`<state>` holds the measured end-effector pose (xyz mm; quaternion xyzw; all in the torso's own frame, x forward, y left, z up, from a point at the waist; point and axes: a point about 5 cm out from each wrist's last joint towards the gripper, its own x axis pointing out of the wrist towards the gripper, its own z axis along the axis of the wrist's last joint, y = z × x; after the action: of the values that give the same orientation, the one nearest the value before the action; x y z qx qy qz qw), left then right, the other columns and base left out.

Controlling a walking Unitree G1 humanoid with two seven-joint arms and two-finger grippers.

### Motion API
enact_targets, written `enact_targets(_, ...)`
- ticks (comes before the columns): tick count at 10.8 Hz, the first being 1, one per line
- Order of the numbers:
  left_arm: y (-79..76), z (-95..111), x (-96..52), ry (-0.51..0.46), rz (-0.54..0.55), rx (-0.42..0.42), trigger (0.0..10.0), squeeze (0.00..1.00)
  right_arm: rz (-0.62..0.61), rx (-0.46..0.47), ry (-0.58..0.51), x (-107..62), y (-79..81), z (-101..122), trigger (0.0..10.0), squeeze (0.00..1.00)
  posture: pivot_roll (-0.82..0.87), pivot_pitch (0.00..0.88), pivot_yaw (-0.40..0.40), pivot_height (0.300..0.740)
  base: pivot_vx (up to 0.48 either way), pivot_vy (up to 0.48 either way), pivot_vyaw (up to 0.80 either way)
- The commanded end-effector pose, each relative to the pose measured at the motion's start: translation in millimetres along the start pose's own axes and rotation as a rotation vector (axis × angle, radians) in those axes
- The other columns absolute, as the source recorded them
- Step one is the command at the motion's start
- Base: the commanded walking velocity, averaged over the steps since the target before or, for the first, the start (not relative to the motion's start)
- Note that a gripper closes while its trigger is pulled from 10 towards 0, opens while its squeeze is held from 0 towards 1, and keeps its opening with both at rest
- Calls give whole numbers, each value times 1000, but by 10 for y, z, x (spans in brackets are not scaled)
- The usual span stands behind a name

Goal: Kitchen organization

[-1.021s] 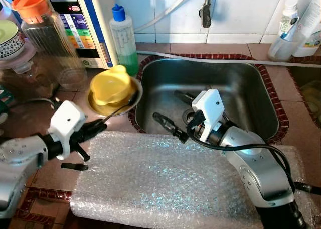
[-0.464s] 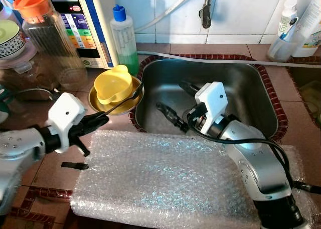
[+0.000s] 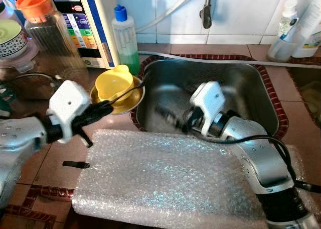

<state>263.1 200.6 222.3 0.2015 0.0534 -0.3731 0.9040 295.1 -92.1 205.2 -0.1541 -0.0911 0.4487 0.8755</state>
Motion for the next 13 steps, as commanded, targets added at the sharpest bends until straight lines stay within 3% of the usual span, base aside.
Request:
enact_targets(1, -47, 44, 11, -7, -17, 21, 0, 0, 46, -46, -6, 20, 38, 39, 10000, 0, -78, 160, 67, 740, 0, 0, 0)
enact_targets(3, -165, 57, 136, -15, -69, 33, 0, 0, 55, -177, -13, 66, 19, 110, 10000, 0, -78, 160, 67, 740, 0, 0, 0)
enact_targets(5, -267, 110, 268, -50, -116, 27, 0, 0, 78, -239, -1, 135, 22, 87, 10000, 0, -76, 160, 68, 740, 0, 0, 0)
enact_targets(8, -376, 209, 466, -105, -161, 38, 0, 0, 43, -278, 11, 255, -48, 73, 10000, 0, -77, 161, 67, 740, 0, 0, 0)
enact_targets(12, -489, 274, 547, -134, -208, 36, 0, 0, 57, -325, 78, 296, -39, -101, 10000, 0, -79, 164, 69, 740, 0, 0, 0)
enact_targets(13, -517, 291, 578, -143, -216, 35, 0, 0, 64, -327, 91, 308, -36, -146, 2863, 0, -78, 165, 67, 740, 0, 0, 0)
